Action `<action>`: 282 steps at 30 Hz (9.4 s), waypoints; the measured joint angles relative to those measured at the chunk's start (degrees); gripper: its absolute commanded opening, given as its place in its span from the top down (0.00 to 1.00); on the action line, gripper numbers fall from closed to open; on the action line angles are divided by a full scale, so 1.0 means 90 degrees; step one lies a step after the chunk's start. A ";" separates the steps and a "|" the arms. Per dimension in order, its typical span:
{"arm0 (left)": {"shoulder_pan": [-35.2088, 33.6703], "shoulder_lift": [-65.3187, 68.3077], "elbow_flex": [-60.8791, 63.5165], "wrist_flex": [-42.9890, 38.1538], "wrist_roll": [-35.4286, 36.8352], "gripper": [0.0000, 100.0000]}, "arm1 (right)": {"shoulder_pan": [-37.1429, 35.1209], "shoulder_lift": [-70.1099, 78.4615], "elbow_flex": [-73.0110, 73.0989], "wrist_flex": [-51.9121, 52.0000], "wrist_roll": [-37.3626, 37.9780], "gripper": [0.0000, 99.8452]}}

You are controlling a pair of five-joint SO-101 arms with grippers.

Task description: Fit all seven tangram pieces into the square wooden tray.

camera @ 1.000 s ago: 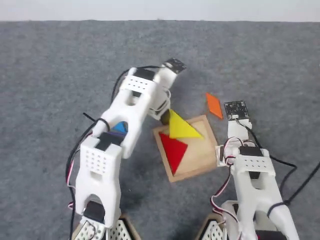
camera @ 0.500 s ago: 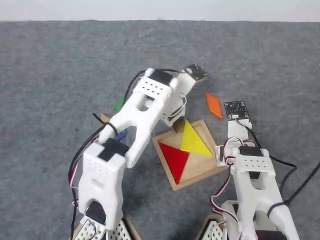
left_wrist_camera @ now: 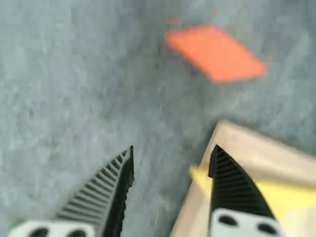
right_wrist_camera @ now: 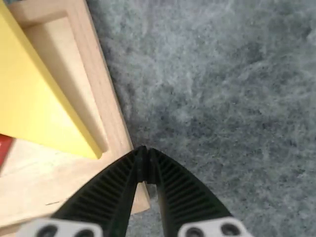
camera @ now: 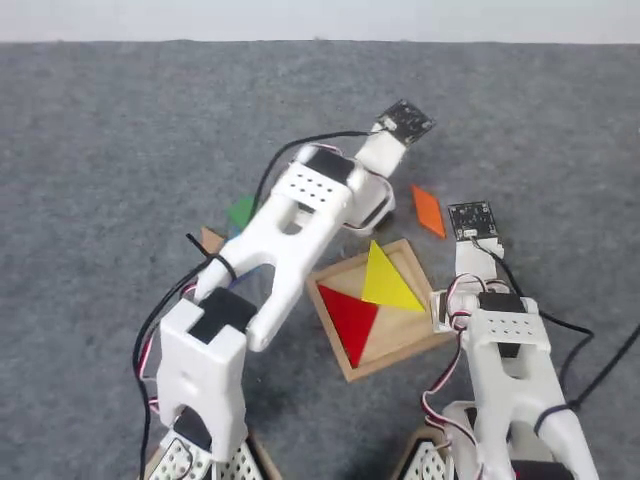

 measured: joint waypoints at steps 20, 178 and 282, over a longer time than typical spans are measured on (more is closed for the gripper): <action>-0.0557 0.0059 0.0723 0.0713 -0.1016 0.78 | 0.0000 0.0000 0.0000 0.0000 0.0000 0.99; -0.3389 -0.5363 0.6584 -0.1123 0.0166 0.79 | 0.1963 0.6681 -0.9309 0.4698 0.0625 0.87; -0.3389 -0.5363 0.6584 -0.1123 0.0166 0.79 | 0.2491 0.6867 -0.8039 0.3458 0.0947 0.82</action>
